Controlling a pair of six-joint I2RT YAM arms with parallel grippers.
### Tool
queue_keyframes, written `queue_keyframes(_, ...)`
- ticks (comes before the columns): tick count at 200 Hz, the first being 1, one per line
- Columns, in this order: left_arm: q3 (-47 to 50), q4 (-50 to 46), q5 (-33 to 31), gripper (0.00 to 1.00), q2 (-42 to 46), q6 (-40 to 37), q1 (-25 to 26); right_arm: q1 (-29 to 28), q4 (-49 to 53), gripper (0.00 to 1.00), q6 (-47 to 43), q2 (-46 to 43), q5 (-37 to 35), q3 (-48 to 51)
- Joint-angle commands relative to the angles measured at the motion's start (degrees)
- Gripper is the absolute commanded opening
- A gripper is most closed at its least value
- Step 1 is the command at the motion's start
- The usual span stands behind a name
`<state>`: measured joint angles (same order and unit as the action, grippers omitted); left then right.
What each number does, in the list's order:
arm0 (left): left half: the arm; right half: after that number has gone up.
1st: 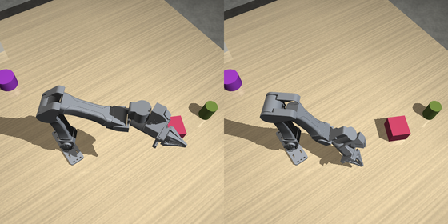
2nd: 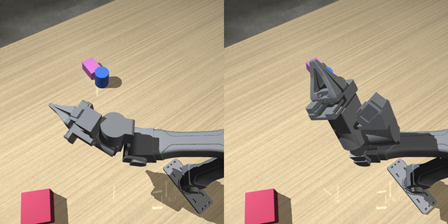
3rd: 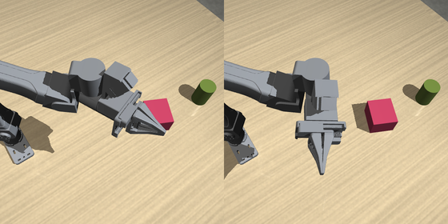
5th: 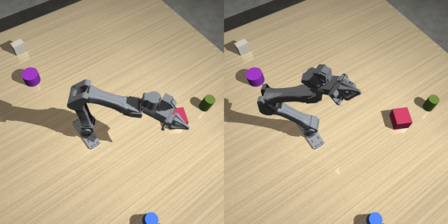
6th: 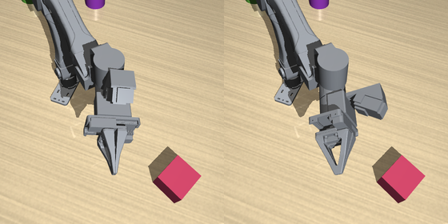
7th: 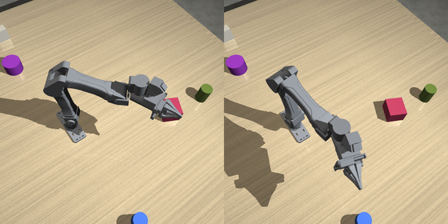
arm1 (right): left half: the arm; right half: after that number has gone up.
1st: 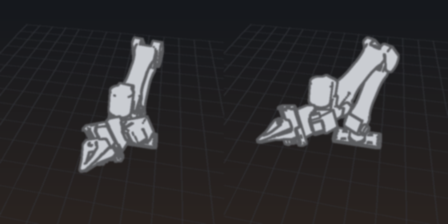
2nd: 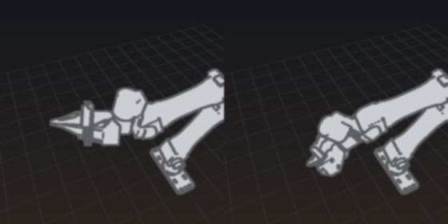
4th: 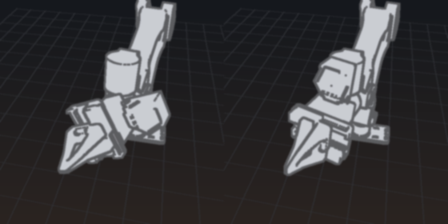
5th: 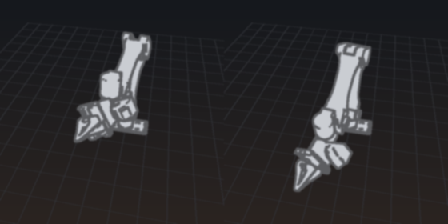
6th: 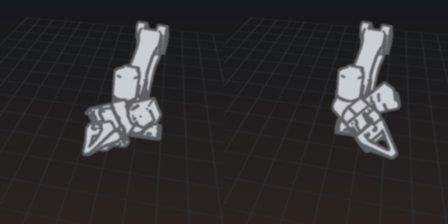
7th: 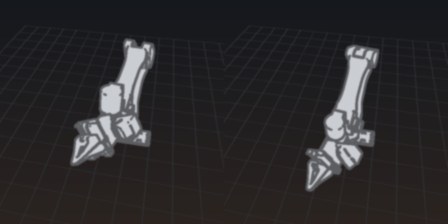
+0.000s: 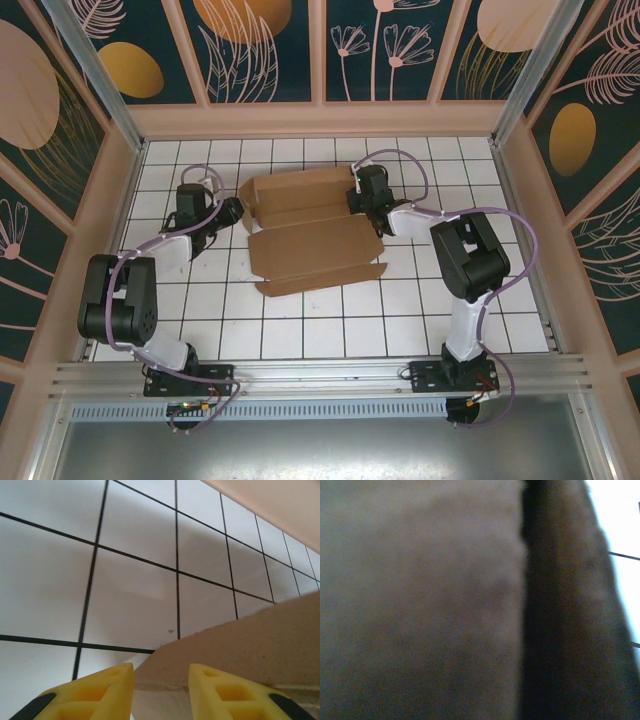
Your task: Fold the paper box
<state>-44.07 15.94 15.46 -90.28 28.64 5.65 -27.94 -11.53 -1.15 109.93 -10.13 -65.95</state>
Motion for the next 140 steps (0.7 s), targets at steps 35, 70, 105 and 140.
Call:
queue_keyframes(35,-1.33,-1.53,2.09,0.37,2.21,-1.97,2.44,-0.01,8.79,0.00,-0.17,2.45,3.24,0.65)
queue_keyframes(70,-4.23,-3.20,2.17,0.38,1.11,-3.95,2.69,-0.05,9.53,0.00,-0.50,2.88,3.65,-0.34)
queue_keyframes(105,-10.04,-5.65,0.79,0.37,-2.67,-2.52,2.70,0.06,15.99,0.00,-0.03,5.17,2.71,-5.30)
queue_keyframes(140,-13.59,-6.93,1.38,0.37,-5.41,-1.98,2.61,0.16,22.43,0.00,0.61,5.77,2.42,-8.07)
